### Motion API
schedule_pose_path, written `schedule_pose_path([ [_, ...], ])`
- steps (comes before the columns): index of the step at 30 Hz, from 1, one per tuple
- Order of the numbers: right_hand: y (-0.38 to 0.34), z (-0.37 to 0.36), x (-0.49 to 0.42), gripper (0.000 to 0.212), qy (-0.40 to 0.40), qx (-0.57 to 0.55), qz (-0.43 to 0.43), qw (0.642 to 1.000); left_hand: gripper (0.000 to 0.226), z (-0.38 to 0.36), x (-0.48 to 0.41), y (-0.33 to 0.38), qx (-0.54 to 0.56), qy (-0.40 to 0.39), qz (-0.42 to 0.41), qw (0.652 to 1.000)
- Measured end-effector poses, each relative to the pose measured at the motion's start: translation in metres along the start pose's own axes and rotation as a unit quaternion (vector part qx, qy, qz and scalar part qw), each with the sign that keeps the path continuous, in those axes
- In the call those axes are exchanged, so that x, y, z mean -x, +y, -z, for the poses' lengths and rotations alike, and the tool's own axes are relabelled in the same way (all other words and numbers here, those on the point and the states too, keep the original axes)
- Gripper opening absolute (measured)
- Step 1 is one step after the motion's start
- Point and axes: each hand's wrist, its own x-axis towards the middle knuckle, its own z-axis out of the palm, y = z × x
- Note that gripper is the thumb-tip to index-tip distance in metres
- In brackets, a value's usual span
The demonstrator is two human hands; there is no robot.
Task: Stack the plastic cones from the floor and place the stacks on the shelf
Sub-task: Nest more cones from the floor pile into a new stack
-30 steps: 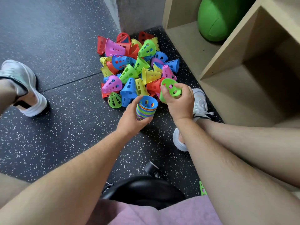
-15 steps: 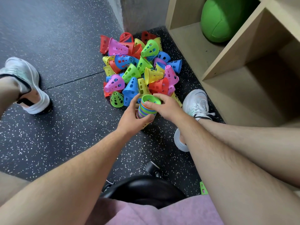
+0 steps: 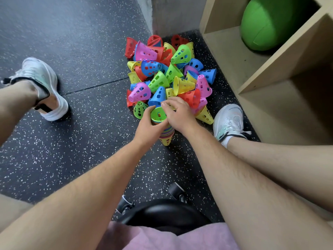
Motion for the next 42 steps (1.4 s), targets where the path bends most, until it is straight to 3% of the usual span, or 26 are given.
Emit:
schedule_pose_path([
  [6, -0.009, -0.010, -0.010, 0.043, -0.063, 0.127, -0.009, 0.990, 0.056, 0.007, -0.006, -0.008, 0.019, -0.009, 0.004, 1.000],
  [10, -0.009, -0.009, -0.012, 0.051, -0.052, 0.158, -0.007, 0.986, 0.075, 0.006, -0.008, -0.009, 0.041, -0.020, 0.011, 0.999],
  [14, -0.010, -0.001, -0.009, 0.048, 0.070, 0.094, 0.046, 0.992, 0.077, -0.002, -0.001, -0.008, 0.070, -0.033, 0.018, 0.997],
  [17, -0.015, 0.011, -0.006, 0.057, 0.169, 0.051, 0.073, 0.982, 0.071, -0.008, 0.001, -0.005, 0.080, -0.043, 0.017, 0.996],
  [20, -0.023, 0.027, -0.003, 0.064, 0.211, 0.031, 0.080, 0.974, 0.070, -0.012, 0.002, -0.002, 0.067, -0.051, 0.018, 0.996],
  [25, -0.025, 0.046, 0.005, 0.077, 0.084, 0.004, 0.009, 0.996, 0.071, -0.015, 0.005, -0.002, 0.062, -0.060, 0.022, 0.996],
  [30, -0.013, 0.041, 0.016, 0.085, -0.099, 0.107, -0.059, 0.988, 0.057, -0.015, 0.011, 0.002, 0.061, -0.069, 0.008, 0.996],
  [35, -0.020, 0.037, 0.019, 0.091, -0.126, 0.139, -0.063, 0.980, 0.082, -0.009, 0.014, -0.013, 0.032, -0.101, -0.001, 0.994],
  [42, -0.051, 0.034, 0.028, 0.084, -0.127, 0.178, -0.048, 0.975, 0.072, 0.008, 0.020, 0.003, -0.019, -0.064, -0.023, 0.997],
])
